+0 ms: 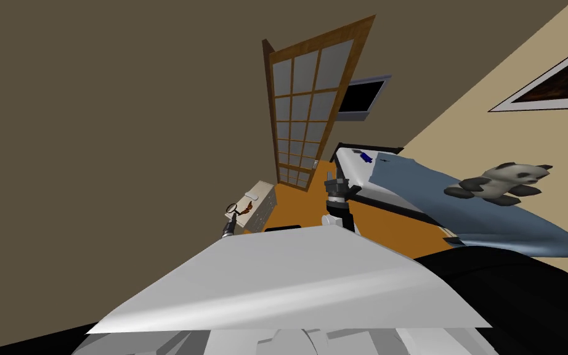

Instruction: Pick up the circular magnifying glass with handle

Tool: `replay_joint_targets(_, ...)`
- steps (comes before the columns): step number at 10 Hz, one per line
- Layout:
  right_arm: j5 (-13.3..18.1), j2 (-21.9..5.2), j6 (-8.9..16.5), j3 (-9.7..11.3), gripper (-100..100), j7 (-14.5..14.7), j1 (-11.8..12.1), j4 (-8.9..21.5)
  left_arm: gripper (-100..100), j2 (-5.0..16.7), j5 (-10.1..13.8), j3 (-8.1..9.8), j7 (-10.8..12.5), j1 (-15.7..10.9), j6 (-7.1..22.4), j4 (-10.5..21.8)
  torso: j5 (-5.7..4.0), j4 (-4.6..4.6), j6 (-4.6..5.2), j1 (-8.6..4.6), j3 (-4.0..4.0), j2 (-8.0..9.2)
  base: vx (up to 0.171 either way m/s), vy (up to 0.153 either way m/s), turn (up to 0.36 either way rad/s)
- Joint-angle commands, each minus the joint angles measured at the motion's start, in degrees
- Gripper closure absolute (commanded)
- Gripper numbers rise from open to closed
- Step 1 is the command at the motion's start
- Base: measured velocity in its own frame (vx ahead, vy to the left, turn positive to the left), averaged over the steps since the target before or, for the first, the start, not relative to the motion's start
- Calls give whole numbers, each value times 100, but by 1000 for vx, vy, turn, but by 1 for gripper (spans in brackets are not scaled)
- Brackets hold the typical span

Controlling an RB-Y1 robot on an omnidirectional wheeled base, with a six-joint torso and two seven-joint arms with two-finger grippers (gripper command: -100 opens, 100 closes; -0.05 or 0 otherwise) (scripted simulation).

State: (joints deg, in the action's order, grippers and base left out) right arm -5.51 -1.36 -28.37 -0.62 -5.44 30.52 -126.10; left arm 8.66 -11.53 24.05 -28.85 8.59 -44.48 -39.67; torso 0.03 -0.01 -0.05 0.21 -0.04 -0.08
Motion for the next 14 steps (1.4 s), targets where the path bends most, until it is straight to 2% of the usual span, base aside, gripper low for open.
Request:
replay_joint_targets(1, 0, 0, 0, 0, 0, 0, 0, 0, -100, 16, 51, 92, -79, -139, -64, 286, 0, 0, 0, 0, 0, 0, 37, 71, -109)
replay_joint_targets(5, 0, 0, 0, 0, 0, 0, 0, 0, -100, 24, 195, 282, -228, -427, -234, 895, 1, -1, -1, 4, -3, -5, 34, 73, -91)
replay_joint_targets(7, 0, -1, 0, -1, 0, 0, 1, 0, -100, 35, 207, 295, -230, -458, -250, 936, 3, -3, -1, 19, -9, -15, 45, 82, -46)
replay_joint_targets(8, 0, 0, 0, 0, 0, 0, 1, 0, 0, 38, 212, 300, -236, -467, -258, 948, 1, -2, -3, 1, -5, -7, 5, 10, 1)
replay_joint_targets(9, 0, 0, 0, 0, 0, 0, 0, 0, -100, 80, 279, 36, -234, -247, -437, 879, -2, 0, -3, -14, 0, 1, 110, 24, 235)
replay_joint_targets(10, 0, 0, 0, -1, 0, 0, 3, 0, -100, 121, 346, -123, -232, -94, -617, 812, -3, -6, -8, -14, -13, -24, 89, -106, 308)
replay_joint_targets(11, 0, 1, 0, 0, 0, 0, 3, 0, -100, 121, 346, -226, -232, -28, -617, 812, -10, -7, -8, -51, -15, -25, 65, -70, 220)
replay_joint_targets(14, 0, 0, 0, 0, 0, 0, 0, 0, -100, 121, 346, -226, -232, -28, -617, 812, -3, 1, 0, -14, 4, 7, -7, 7, -23)
